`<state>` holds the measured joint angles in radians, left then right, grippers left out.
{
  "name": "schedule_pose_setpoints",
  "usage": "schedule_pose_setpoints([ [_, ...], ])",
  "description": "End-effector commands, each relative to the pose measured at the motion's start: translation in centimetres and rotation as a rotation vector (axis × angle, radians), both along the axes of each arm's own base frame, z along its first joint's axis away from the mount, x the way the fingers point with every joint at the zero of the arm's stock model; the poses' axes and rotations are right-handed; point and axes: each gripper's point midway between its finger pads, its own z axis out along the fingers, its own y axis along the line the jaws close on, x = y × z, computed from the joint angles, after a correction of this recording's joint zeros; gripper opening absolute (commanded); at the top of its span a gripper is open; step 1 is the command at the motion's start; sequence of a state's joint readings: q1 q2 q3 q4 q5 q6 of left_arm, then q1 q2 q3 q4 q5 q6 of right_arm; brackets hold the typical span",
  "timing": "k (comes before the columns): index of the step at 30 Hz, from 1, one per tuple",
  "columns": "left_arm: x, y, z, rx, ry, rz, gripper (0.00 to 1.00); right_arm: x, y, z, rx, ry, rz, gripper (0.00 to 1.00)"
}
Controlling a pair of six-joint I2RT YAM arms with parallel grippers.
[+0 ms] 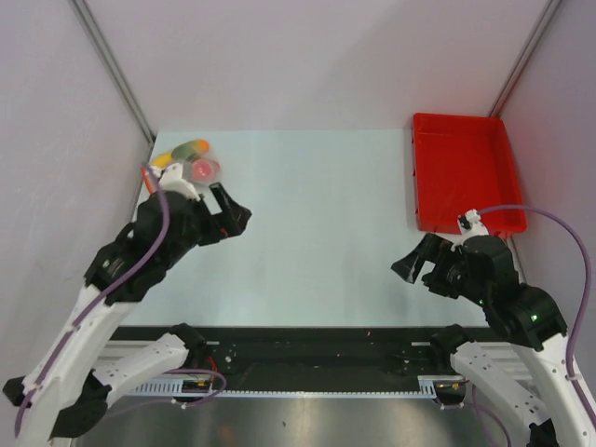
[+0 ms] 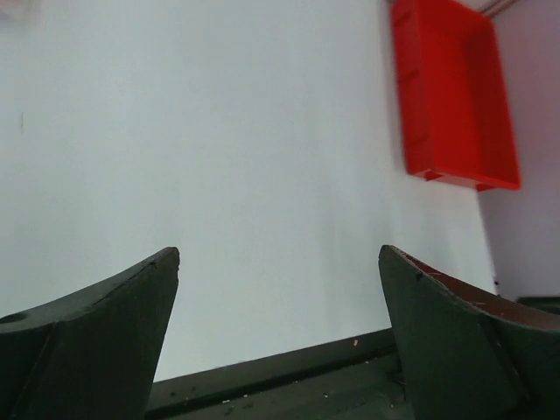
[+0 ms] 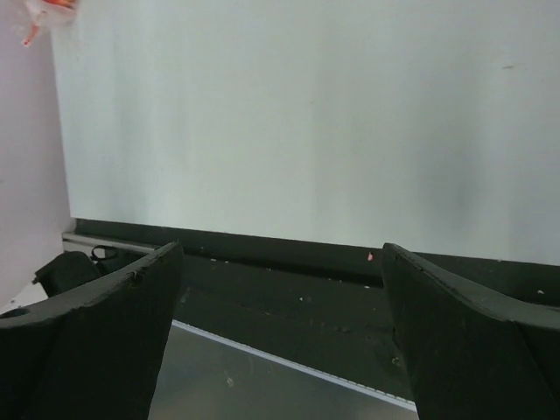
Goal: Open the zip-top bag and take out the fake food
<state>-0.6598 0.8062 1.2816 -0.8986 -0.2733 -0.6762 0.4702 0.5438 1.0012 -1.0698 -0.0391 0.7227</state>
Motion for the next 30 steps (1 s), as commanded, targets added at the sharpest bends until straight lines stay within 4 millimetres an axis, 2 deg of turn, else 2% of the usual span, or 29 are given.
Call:
schedule_pose_setpoints([
  [1, 3.1, 0.3, -4.6, 0.068, 0.201, 0.081, 1.00, 0.7, -0.4, 0.1, -0.067, 0.009, 0.000, 1.00],
  [2, 4.5, 2.1, -5.9, 0.054, 0.240, 0.157, 0.99, 0.9, -0.3, 0.3, -0.072, 0.013, 0.002, 1.00],
  [3, 5.0, 1.8, -6.6, 0.009, 0.270, 0.135, 1.00, 1.0, -0.3, 0.3, -0.080, 0.018, 0.005, 1.00],
  [4, 6.4, 2.4, -6.2, -0.031, 0.235, 0.158, 0.99, 1.4, -0.2, 0.1, -0.097, 0.036, 0.010, 1.00],
  [5, 7.4, 4.6, -7.5, -0.049, 0.251, 0.237, 1.00, 1.8, -0.6, 0.4, -0.124, 0.023, -0.004, 1.00],
  [7, 9.3, 5.8, -7.6, -0.127, 0.220, 0.262, 1.00, 2.5, -0.8, -0.1, -0.163, 0.056, -0.021, 1.00],
  [8, 10.1, 8.0, -8.7, -0.148, 0.231, 0.327, 0.98, 2.7, -1.0, -0.2, -0.190, 0.062, -0.023, 1.00],
  [9, 11.1, 8.7, -8.5, -0.164, 0.198, 0.333, 0.98, 2.9, -0.9, -0.1, -0.204, 0.067, -0.012, 1.00],
  [10, 11.9, 10.9, -9.4, -0.173, 0.213, 0.397, 0.98, 3.0, -1.0, -0.3, -0.224, 0.085, -0.008, 1.00],
  [11, 12.3, 11.7, -10.2, -0.186, 0.228, 0.414, 0.98, 3.5, -1.1, -0.9, -0.260, 0.112, -0.007, 1.00],
  [12, 13.1, 12.1, -10.1, -0.212, 0.207, 0.401, 0.97, 3.7, -1.2, -0.6, -0.273, 0.110, -0.006, 1.00],
  [13, 13.5, 14.2, -11.4, -0.228, 0.231, 0.457, 0.96, 3.9, -1.2, -0.7, -0.287, 0.117, -0.002, 1.00],
  [19, 15.2, 20.5, -12.8, -0.348, 0.175, 0.597, 0.93, 5.1, 0.1, 0.2, -0.301, 0.072, 0.093, 1.00],
  [22, 16.0, 22.6, -13.8, -0.430, 0.156, 0.633, 0.91, 5.4, 0.8, 0.8, -0.298, 0.024, 0.152, 1.00],
  [23, 16.9, 23.2, -13.9, -0.471, 0.133, 0.639, 0.90, 5.5, 0.9, 0.9, -0.299, 0.020, 0.155, 1.00],
  [26, 18.0, 24.2, -14.4, -0.511, 0.105, 0.641, 0.87, 6.1, 1.7, 0.7, -0.282, 0.021, 0.186, 1.00],
  [27, 18.4, 24.5, -15.8, -0.522, 0.148, 0.654, 0.87, 6.5, 1.9, 0.4, -0.282, 0.038, 0.184, 1.00],
  [29, 19.1, 25.0, -16.4, -0.539, 0.165, 0.667, 0.85, 6.9, 2.6, 0.5, -0.262, 0.043, 0.193, 1.00],
  [30, 19.4, 25.4, -17.5, -0.549, 0.192, 0.679, 0.83, 7.3, 3.0, 0.4, -0.250, 0.048, 0.199, 1.00],
])
